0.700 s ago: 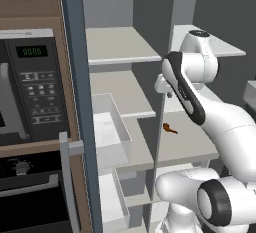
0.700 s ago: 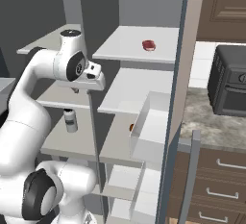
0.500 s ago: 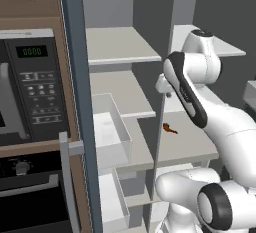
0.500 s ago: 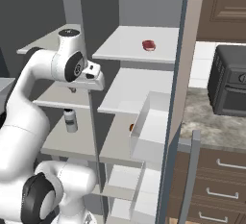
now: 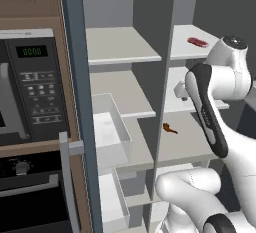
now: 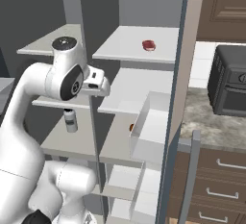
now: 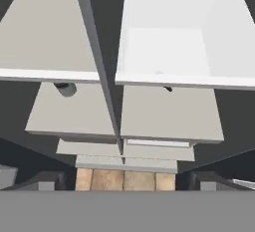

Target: There's a steak in the fridge that needs to be moved to the freezer for freezing. Pick up the steak from the fridge, place it on any shelf in the freezer, and close the fridge and freezer doors when done.

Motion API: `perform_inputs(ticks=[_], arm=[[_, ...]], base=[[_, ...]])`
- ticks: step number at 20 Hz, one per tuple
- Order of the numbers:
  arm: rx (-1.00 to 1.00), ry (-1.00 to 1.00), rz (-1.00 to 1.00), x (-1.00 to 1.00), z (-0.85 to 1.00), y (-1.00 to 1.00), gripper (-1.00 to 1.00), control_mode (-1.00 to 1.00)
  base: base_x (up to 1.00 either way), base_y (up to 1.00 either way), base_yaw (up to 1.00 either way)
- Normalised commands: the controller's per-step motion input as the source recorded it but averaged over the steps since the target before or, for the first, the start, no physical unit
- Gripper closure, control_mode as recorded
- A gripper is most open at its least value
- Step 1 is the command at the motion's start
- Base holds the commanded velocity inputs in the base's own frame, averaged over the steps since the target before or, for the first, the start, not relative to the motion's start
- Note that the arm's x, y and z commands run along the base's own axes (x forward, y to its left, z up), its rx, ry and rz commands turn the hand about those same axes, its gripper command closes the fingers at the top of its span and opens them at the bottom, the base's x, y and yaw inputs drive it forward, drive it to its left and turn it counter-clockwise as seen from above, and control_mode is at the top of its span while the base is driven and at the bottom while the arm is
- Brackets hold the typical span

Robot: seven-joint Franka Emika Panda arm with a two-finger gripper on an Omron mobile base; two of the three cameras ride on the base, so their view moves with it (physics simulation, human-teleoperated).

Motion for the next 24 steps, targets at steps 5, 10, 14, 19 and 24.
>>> perform_inputs(ticks=[5,10,14,19,24], arm=[[0.00,-0.20,0.00,0.02,0.65,-0.63,-1.00,-1.00],[0.00,-0.13,-0.01,0.02,0.54,-0.51,-1.00,-1.00],[0.00,-0.12,-0.02,0.20,0.60,-0.40,-1.00,-1.00],[0.00,-0.03,0.00,0.43,0.53,-0.35,-1.00,-1.00],[0.00,0.00,0.00,0.54,0.41,-0.11,-1.00,-1.00]], base=[[0.00,0.00,0.00],[0.00,0.00,0.00],[0.00,0.00,0.00],[0.00,0.00,0.00],[0.00,0.00,0.00]])
